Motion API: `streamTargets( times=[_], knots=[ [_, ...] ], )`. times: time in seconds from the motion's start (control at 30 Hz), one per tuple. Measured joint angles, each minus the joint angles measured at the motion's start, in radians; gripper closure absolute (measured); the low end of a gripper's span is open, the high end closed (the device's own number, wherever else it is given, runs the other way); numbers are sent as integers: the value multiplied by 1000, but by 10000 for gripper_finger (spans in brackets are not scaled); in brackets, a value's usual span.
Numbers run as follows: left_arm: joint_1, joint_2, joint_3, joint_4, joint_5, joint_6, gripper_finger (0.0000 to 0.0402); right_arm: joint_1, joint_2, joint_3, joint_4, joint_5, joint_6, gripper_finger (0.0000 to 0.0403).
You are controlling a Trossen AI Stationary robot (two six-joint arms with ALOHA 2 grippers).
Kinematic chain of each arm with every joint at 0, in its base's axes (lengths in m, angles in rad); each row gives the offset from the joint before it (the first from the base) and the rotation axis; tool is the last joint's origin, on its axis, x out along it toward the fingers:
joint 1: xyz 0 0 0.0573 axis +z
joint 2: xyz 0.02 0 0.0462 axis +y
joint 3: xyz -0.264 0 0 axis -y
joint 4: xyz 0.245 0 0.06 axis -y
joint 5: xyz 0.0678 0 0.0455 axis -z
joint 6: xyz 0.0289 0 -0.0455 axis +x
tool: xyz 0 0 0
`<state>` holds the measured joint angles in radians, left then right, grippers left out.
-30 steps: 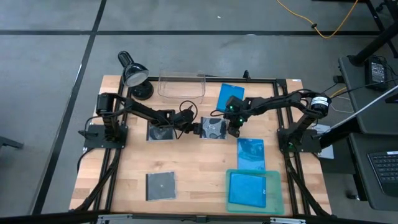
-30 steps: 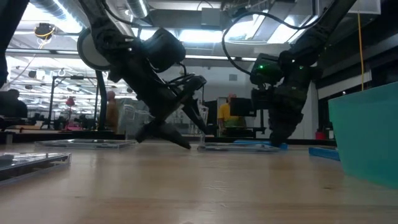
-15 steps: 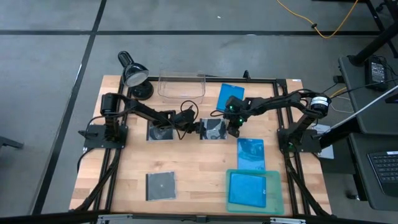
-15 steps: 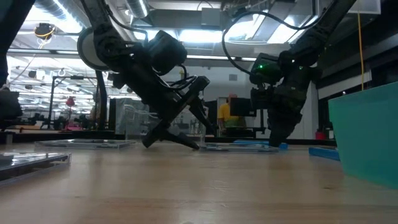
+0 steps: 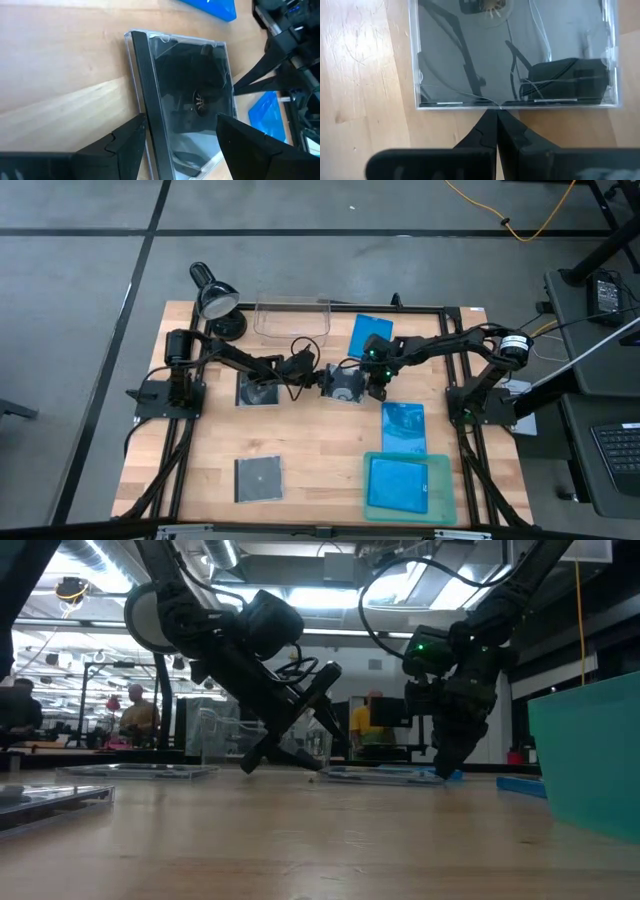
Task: Pick & place jewel cases by type
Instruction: Put the top right black cd case into the transparent bin
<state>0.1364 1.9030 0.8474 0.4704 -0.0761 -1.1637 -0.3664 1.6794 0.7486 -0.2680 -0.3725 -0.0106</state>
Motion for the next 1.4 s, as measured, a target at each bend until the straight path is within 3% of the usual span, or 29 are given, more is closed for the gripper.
streamTargets(
  times=[0.73, 1.4],
  knots=[
    [-4, -117, 20, 34, -6, 53, 179, 0, 0, 0, -11, 1, -25, 398],
    [-6, -111, 102, -12, 17, 93, 178, 0, 1, 0, -8, 3, -43, 398]
  ],
)
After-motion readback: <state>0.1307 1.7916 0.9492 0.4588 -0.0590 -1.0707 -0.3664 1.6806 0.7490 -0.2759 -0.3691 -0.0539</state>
